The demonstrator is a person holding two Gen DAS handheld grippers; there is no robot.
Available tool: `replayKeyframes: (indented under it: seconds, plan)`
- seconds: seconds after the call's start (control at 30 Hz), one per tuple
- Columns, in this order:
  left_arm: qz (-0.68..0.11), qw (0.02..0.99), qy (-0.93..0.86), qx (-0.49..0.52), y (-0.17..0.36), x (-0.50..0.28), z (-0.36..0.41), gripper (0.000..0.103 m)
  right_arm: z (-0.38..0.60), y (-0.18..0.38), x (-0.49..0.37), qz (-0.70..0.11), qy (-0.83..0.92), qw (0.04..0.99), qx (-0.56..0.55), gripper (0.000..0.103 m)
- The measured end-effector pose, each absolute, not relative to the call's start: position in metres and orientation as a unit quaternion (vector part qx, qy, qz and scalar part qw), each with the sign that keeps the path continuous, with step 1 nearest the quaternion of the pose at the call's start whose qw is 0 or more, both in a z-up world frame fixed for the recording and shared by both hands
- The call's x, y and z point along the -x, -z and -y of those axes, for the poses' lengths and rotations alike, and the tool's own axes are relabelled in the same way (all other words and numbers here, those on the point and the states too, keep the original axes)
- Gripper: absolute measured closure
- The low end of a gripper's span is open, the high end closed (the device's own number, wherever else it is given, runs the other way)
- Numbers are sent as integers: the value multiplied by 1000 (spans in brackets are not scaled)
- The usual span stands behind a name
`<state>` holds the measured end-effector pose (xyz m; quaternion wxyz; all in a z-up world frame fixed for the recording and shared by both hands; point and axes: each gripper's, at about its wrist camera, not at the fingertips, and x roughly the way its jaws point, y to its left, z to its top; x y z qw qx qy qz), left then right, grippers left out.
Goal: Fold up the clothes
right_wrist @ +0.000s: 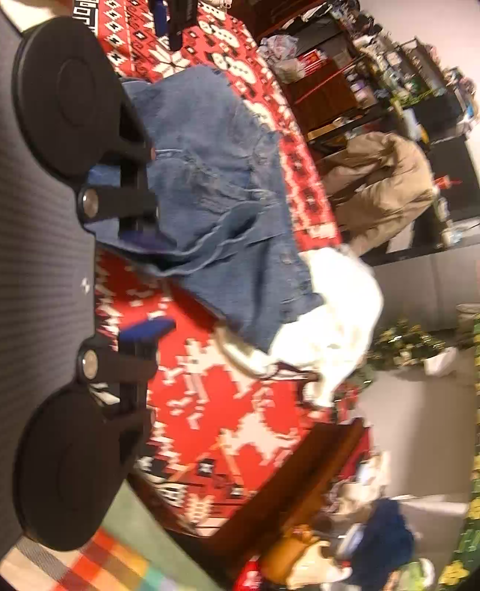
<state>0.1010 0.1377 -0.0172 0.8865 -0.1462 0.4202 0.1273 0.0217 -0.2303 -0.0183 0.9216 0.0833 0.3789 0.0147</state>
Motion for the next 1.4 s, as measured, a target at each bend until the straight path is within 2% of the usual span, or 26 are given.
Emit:
replayKeyframes:
  seconds: [0.07,0.13,0.23,0.27,0.4,0.7,0.8,0.9,0.93,1.0,1.07,1.13,1.3,1.4]
  plan:
    - [-415,893,-112,129,15,-100,-130,57,229,12,-22,-365,-24,928,-76,14]
    - [-402,903,-100,115,15,-100,-123,40,227,6,-22,-351,-34,933,-69,1]
    - [-361,924,-95,80,15,-100,-113,26,222,3,-28,-338,-37,940,-41,1]
    - [-355,928,-93,69,16,-103,-110,24,221,2,-31,-333,-38,942,-30,1]
    - [-361,929,-57,61,21,-121,-108,24,217,3,-42,-319,-47,947,-6,1]
    - [-330,940,-44,73,22,-146,-118,24,232,12,-81,-343,-81,933,-69,1]
    - [-335,936,-40,98,22,-163,-129,28,237,11,-88,-314,-86,944,-55,1]
    - [-341,934,-57,86,25,-181,-136,42,237,12,-101,-300,-42,953,-8,1]
    - [-343,934,-57,82,27,-187,-138,42,238,13,-107,-298,-32,954,8,2]
    - [-346,934,-52,78,32,-199,-142,42,242,18,-118,-298,-21,954,33,12]
    - [-349,933,-45,74,36,-211,-145,43,249,25,-133,-304,-26,952,27,28]
    - [-356,932,-31,67,42,-220,-149,42,256,32,-150,-309,-33,950,17,36]
    - [-360,932,-15,37,54,-240,-147,40,263,53,-188,-318,-58,946,7,37]
    - [-358,933,-25,18,58,-246,-148,32,261,70,-209,-330,-70,942,3,37]
